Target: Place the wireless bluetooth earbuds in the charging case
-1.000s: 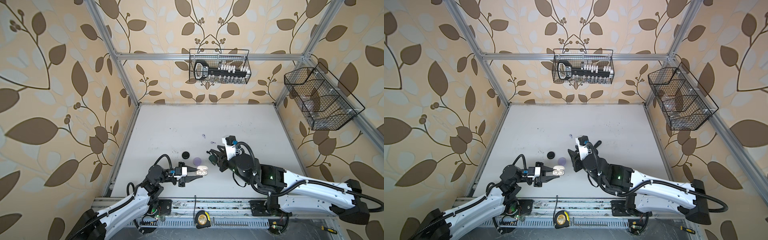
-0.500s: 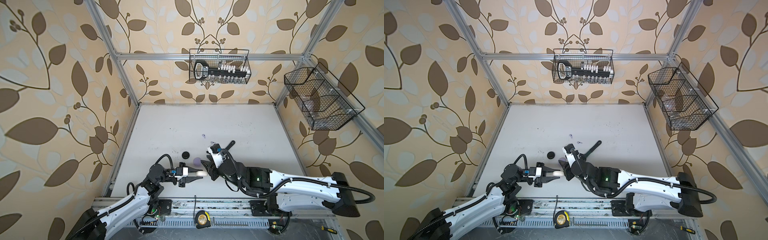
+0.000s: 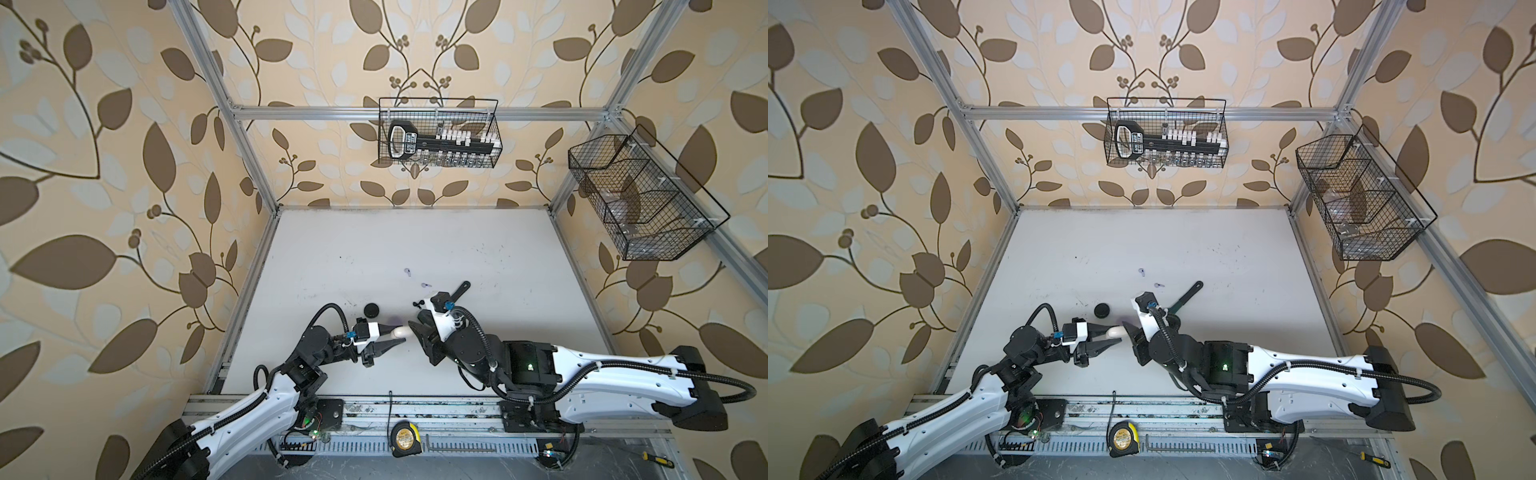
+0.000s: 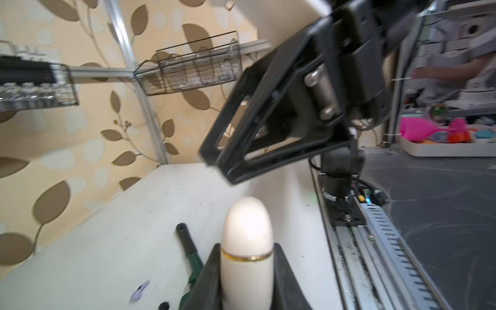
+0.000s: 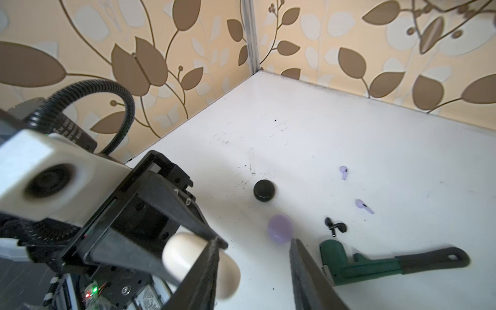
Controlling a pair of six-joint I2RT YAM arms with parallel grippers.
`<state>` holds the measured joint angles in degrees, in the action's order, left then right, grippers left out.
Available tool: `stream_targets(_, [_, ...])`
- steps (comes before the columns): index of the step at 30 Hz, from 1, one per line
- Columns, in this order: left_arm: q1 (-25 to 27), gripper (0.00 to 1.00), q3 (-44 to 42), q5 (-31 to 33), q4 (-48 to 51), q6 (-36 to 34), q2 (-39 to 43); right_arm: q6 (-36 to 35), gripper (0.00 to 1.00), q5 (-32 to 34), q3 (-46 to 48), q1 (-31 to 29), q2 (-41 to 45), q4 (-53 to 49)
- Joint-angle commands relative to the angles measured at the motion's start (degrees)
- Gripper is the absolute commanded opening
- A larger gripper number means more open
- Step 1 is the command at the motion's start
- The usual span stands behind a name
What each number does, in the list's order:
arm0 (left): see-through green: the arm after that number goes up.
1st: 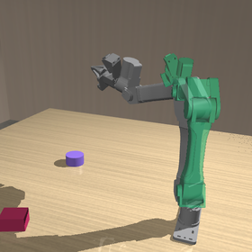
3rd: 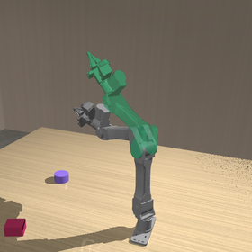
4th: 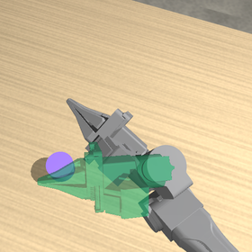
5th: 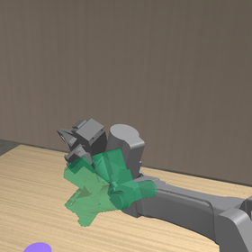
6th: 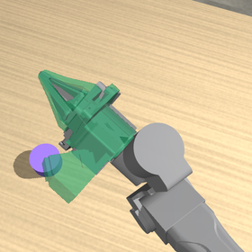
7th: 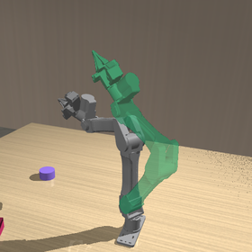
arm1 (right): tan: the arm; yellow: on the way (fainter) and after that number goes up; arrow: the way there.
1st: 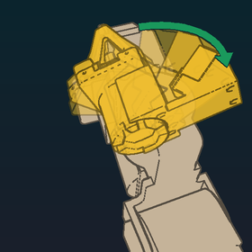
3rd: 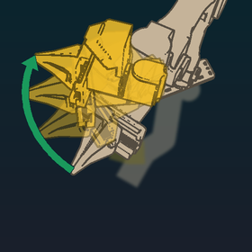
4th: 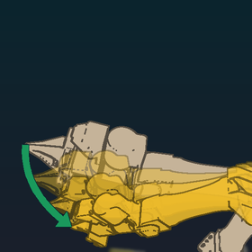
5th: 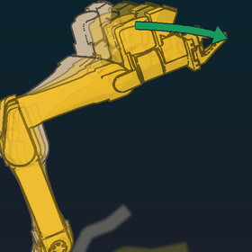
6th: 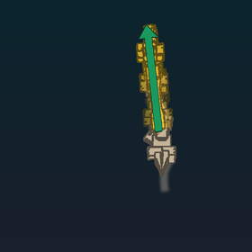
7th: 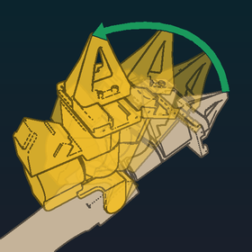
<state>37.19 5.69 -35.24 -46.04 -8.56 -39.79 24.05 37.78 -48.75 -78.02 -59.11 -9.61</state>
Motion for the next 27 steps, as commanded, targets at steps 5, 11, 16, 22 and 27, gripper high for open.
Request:
stream_targets(5, [-0.2, 0.00, 5.6, 26.3, -2.3, 10.0, -9.7, 2.3, 0.50, 4.0, 2.7, 8.7, 9.7, -8.9])
stream_targets(11, [-13.0, 0.00, 12.0, 24.5, -1.2, 29.0, -21.3, 3.0, 0.54, -1.3, 1.5, 19.6, 11.7, -15.7])
stream_targets(16, [-20.9, 0.00, 18.6, 20.2, 9.7, 39.6, -26.0, 0.4, 0.56, -9.8, 2.4, 29.5, 8.5, -14.2])
stream_targets(22, [-22.2, 0.00, 22.3, 21.2, 12.3, 42.6, -30.1, -0.6, 0.56, -13.9, 6.6, 35.7, 2.4, -7.6])
stream_targets(27, [-26.4, 0.00, 25.5, 18.4, 13.3, 46.8, -38.4, -2.4, 0.61, -15.0, 9.4, 35.7, 1.3, -3.2])
